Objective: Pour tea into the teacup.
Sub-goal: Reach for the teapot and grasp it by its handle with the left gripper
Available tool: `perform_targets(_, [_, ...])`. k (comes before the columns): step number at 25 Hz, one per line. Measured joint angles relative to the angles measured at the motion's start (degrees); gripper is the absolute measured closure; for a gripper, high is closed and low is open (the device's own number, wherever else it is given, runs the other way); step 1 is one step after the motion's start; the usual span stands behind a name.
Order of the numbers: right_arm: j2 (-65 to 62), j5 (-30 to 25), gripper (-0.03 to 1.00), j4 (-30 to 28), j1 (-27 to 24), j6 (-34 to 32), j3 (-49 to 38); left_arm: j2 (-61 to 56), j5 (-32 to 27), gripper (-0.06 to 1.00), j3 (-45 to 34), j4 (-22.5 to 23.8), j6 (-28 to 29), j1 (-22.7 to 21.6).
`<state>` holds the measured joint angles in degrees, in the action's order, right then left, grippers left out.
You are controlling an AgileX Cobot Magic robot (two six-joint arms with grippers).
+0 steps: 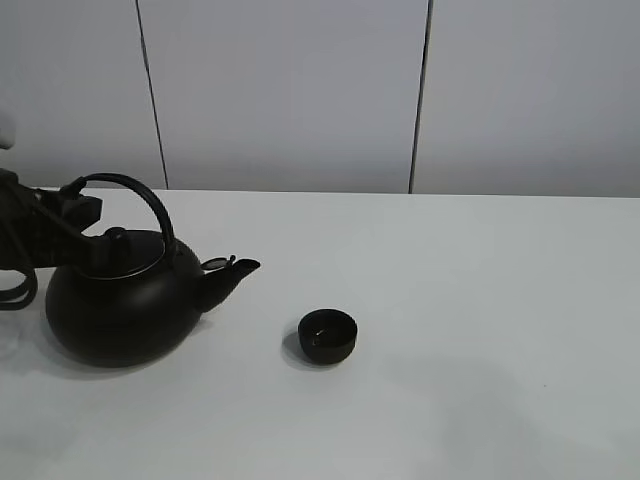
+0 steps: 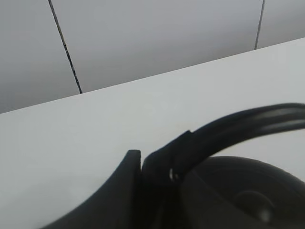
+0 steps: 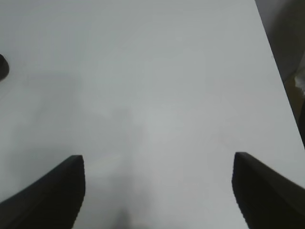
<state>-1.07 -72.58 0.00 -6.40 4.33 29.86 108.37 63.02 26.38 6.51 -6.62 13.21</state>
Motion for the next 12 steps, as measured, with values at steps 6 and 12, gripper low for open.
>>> perform_targets(6, [0.0,0.0,0.39,0.0,0.0,0.0,0.0,0.2,-1.6,0.82,1.9,1.8,-0.1,0.0])
perform_targets(12, [0.0,0.0,0.39,0.0,0.0,0.0,0.0,-3.0,-9.9,0.83,4.1,3.8,-2.5,0.0])
